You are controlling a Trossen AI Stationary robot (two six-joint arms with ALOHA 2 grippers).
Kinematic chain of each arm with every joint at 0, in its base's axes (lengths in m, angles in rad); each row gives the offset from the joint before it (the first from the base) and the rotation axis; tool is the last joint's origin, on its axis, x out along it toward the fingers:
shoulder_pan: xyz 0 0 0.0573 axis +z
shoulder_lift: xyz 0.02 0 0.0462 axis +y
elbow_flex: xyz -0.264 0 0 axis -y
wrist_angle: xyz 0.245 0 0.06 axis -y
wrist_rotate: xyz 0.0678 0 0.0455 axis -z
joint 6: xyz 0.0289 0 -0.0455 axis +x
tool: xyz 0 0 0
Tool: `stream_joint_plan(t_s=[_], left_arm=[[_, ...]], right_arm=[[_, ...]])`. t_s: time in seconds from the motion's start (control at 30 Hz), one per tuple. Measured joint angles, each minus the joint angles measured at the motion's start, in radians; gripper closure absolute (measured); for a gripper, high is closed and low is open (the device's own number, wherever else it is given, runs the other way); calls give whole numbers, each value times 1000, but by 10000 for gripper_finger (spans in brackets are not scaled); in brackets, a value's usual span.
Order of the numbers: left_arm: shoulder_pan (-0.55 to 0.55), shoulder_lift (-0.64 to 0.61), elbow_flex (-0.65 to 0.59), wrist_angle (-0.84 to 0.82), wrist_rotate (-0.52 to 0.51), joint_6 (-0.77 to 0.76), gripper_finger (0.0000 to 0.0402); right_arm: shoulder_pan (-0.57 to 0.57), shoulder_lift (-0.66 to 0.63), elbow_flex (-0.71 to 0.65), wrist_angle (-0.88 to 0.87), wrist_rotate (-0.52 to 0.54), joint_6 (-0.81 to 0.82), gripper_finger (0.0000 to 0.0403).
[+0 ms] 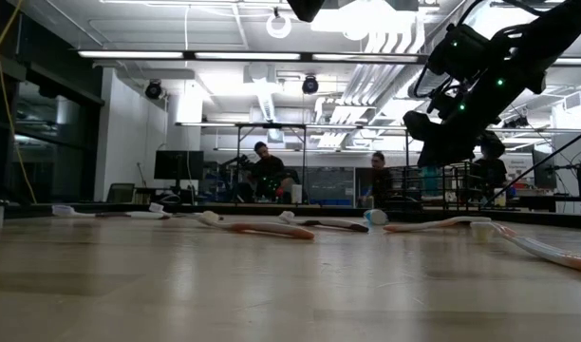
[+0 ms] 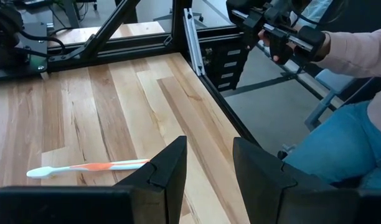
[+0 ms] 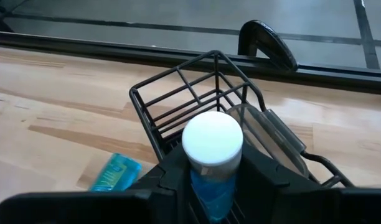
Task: Pick & Place toothbrushing station
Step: Put the bottom blue mouthwash bottle into the middle of the black mesh organizer
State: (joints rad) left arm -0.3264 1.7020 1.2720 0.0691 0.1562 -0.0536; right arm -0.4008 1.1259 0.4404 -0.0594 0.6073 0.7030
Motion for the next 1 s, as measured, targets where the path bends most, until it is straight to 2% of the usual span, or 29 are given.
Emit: stream_joint_plan(t_s=[0.4, 1.0], left_arm=[[1, 0, 0, 0, 0, 0, 274], [0, 0, 0, 0, 0, 1, 274]], right_arm=[[-6, 0, 0, 1, -10, -24, 283], [-6, 0, 0, 12, -34, -53, 277]])
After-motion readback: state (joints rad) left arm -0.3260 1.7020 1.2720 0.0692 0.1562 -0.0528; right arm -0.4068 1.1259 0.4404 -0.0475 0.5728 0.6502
